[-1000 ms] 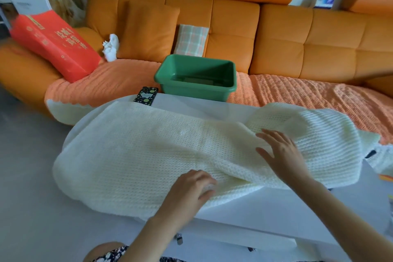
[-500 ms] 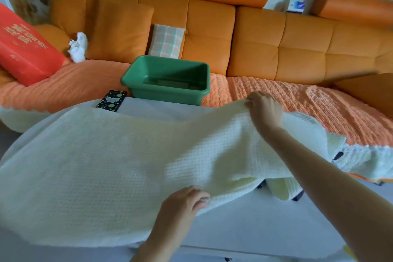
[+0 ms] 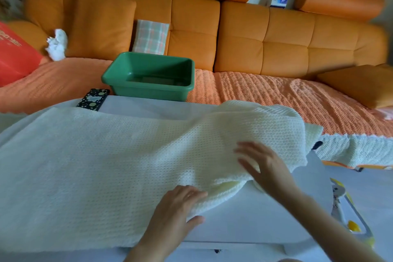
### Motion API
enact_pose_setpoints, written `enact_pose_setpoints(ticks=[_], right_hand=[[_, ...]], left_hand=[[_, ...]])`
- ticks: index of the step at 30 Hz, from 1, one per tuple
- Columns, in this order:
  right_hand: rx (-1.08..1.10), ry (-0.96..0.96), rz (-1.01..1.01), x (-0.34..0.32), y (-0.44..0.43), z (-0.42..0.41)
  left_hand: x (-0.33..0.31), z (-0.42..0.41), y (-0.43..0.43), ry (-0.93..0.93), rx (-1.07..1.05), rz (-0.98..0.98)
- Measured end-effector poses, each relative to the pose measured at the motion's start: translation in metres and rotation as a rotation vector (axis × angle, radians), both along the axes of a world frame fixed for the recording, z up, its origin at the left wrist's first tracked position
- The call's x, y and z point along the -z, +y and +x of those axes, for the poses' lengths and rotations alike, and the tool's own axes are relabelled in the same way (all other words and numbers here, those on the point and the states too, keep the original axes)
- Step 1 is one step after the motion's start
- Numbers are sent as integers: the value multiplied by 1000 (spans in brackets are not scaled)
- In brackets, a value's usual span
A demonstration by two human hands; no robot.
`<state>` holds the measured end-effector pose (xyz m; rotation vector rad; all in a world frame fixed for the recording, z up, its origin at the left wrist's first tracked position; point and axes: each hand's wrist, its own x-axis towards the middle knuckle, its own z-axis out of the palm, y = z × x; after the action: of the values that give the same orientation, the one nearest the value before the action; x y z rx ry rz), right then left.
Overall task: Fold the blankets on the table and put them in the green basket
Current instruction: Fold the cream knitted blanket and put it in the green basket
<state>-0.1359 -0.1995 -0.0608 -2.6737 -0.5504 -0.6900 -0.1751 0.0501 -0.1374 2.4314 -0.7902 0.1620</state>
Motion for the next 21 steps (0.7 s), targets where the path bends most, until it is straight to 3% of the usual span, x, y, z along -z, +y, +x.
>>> enact_pose_setpoints(ticks=[3,6,9,16,18,21], right_hand=[[18,105,-38,45,-20,-51],[27,123,-31,72,-16,-62],[11,62,-71,80,0,-57],[-48,-251,97,38,13,-78],[-85,-185,50,34,4,-88],[-72,59,-113,59,-9,-98]], left_hand=[[2,0,-14,-34,-45,14],[-10,-2,-19,32,-174,-121],[-17,-9,-13,190,-176,-259],[-38,-17,11,366,-83,-414],[-40,-22,9,375,-47,-297],[-26,-35,-3,313,33,59]])
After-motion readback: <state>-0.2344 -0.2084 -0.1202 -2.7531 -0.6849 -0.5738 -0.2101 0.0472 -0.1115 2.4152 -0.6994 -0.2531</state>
